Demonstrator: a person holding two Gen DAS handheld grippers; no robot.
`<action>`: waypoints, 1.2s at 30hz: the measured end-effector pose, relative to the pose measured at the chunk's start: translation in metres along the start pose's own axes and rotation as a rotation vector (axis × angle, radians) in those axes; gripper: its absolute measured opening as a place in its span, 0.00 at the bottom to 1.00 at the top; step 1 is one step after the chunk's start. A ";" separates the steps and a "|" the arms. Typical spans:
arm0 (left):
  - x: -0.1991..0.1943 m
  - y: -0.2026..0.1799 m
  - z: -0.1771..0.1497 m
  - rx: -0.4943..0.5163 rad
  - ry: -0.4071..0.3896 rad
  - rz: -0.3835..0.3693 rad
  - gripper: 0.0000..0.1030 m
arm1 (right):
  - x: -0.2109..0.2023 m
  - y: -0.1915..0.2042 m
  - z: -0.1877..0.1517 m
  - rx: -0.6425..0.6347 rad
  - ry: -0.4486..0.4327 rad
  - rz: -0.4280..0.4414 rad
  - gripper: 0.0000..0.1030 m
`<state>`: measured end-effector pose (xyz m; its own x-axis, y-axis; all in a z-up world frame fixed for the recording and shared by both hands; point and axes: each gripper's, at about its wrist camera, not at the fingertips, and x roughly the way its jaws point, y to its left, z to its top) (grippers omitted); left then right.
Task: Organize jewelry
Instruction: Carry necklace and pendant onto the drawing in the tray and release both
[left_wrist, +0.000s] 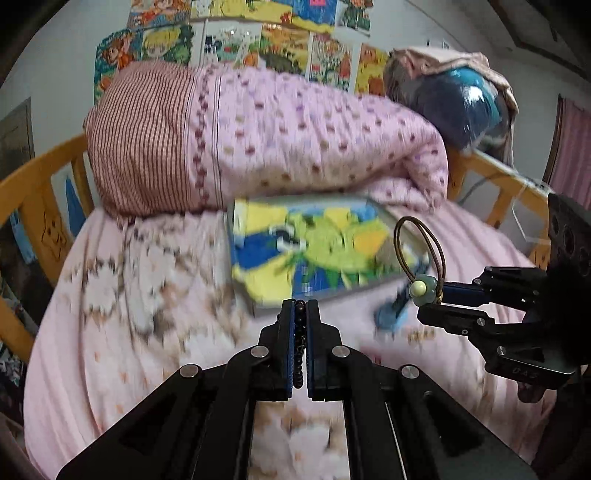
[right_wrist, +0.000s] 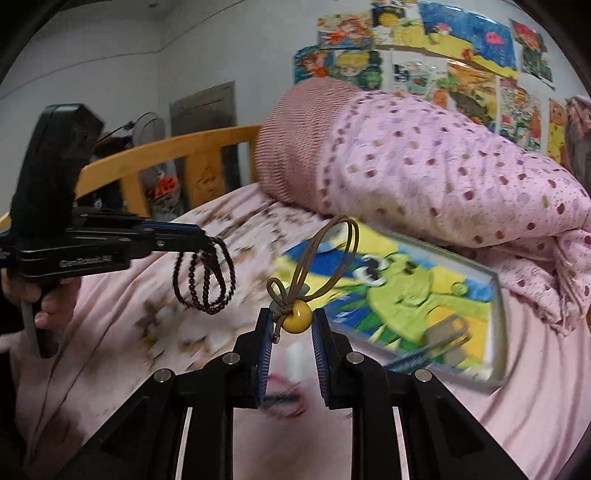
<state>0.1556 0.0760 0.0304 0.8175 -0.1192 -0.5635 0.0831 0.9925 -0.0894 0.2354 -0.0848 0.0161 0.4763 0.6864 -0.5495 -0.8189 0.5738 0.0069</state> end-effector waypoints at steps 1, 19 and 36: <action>0.004 0.001 0.009 -0.006 -0.011 -0.003 0.03 | 0.004 -0.009 0.003 0.013 0.002 -0.006 0.20; 0.164 0.027 0.044 -0.177 0.157 -0.038 0.03 | 0.125 -0.121 0.003 0.208 0.358 0.024 0.20; 0.186 0.045 0.029 -0.265 0.235 -0.025 0.35 | 0.125 -0.135 0.001 0.273 0.347 -0.024 0.38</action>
<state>0.3283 0.0997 -0.0548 0.6614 -0.1768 -0.7289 -0.0748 0.9514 -0.2986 0.4057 -0.0763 -0.0526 0.3199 0.5078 -0.7999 -0.6722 0.7166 0.1861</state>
